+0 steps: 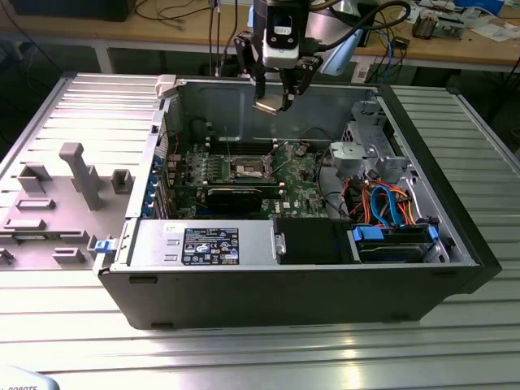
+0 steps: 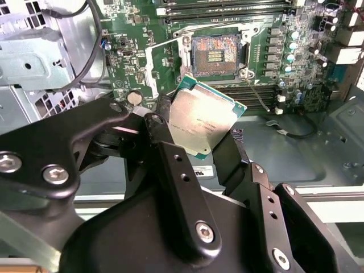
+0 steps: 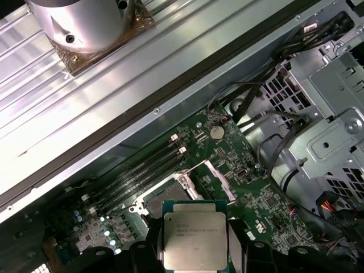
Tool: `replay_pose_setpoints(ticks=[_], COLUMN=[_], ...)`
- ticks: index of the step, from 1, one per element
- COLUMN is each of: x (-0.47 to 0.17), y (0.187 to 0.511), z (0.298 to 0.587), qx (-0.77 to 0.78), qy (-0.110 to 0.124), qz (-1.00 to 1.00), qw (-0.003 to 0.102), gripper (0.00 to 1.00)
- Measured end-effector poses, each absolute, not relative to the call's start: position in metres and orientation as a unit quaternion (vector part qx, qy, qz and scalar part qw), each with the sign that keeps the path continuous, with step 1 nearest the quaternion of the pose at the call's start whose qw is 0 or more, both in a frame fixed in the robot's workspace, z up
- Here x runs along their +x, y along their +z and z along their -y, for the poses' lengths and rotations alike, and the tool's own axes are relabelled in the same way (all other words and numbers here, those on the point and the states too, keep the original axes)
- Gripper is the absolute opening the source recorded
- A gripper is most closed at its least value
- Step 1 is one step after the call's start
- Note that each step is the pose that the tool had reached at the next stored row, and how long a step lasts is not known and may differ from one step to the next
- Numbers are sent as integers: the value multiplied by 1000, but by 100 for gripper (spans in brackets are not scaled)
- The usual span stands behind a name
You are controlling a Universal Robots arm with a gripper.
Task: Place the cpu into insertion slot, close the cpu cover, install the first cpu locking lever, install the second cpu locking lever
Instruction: 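Place the cpu into insertion slot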
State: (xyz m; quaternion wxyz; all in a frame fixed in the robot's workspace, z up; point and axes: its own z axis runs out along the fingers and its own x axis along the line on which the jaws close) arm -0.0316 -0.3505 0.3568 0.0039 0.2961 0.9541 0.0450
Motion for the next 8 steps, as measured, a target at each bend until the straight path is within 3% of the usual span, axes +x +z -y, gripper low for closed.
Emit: replay_pose_setpoints(ticks=[8], x=[-32], y=[357], z=[350], qx=[299], qy=[45], qz=[-953], qw=[4], gripper=[54])
